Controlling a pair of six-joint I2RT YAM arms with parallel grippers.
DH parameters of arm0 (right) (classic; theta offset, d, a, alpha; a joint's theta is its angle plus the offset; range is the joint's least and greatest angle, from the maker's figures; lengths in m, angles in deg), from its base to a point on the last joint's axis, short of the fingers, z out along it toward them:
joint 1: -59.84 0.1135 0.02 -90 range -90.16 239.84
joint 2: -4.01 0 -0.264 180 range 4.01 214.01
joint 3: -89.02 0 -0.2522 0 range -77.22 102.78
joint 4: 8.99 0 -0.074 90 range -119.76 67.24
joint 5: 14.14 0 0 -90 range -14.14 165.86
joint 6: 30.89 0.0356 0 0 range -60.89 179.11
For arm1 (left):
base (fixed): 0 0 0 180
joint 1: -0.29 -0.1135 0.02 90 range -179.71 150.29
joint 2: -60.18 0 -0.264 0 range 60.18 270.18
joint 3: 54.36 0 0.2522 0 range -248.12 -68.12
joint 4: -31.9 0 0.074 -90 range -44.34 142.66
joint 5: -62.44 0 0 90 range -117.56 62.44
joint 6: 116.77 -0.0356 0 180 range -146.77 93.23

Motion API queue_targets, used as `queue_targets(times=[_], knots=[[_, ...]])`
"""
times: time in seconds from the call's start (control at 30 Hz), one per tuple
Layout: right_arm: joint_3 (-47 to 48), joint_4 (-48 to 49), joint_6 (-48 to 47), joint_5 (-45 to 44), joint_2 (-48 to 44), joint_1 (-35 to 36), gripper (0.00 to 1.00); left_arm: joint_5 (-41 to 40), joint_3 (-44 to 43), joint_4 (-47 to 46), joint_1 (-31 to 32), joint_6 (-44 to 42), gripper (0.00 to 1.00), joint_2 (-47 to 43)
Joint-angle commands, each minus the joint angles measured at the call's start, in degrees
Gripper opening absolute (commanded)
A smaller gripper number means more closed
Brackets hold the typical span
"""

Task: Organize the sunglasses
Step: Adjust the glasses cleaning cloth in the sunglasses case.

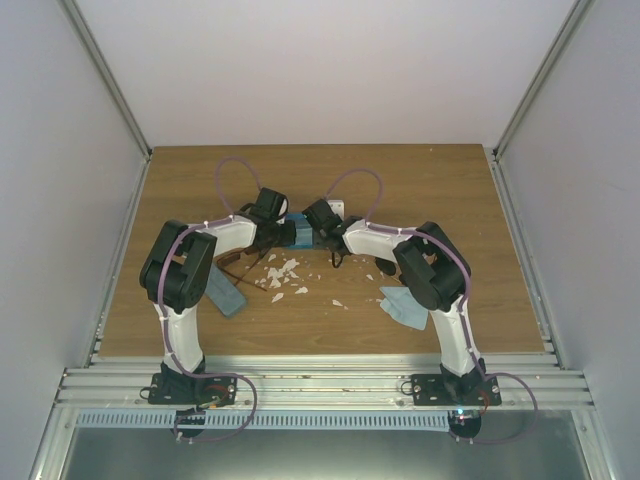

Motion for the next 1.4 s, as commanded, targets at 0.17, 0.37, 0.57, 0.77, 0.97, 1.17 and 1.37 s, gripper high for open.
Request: queue_targets(times=[0.17, 0.37, 0.57, 0.77, 0.97, 1.17, 1.37], knots=[[0.2, -5.2, 0.9, -0.9, -1.3, -0.3, 0.59, -3.7, 1.2, 1.1, 0.5, 1.3, 0.05, -1.0], [1.6, -6.1, -0.4, -3.0, -3.0, -0.5, 0.63, -4.0, 0.0, 1.9, 0.5, 1.5, 0.05, -1.2], [2.0, -6.5, -0.9, -6.2, -1.9, -1.3, 0.64, -4.2, -0.2, 2.2, 0.5, 1.9, 0.05, -0.1], [2.4, -5.9, -2.0, -6.5, -0.6, -1.9, 0.63, -4.6, -0.3, 2.4, 0.5, 2.4, 0.05, 0.3], [2.5, -6.4, -2.5, -5.4, -2.5, -1.9, 0.63, -4.1, -1.4, 3.4, 0.5, 1.9, 0.05, -0.4], [0.3, -4.6, -4.2, 0.0, -8.5, -1.9, 0.64, -1.6, -4.1, 5.0, 0.5, 1.7, 0.09, -3.1], [-3.6, -2.7, -5.6, 4.3, -14.9, -1.9, 0.66, -0.9, -5.1, 6.6, 0.3, 2.8, 0.21, -8.1]])
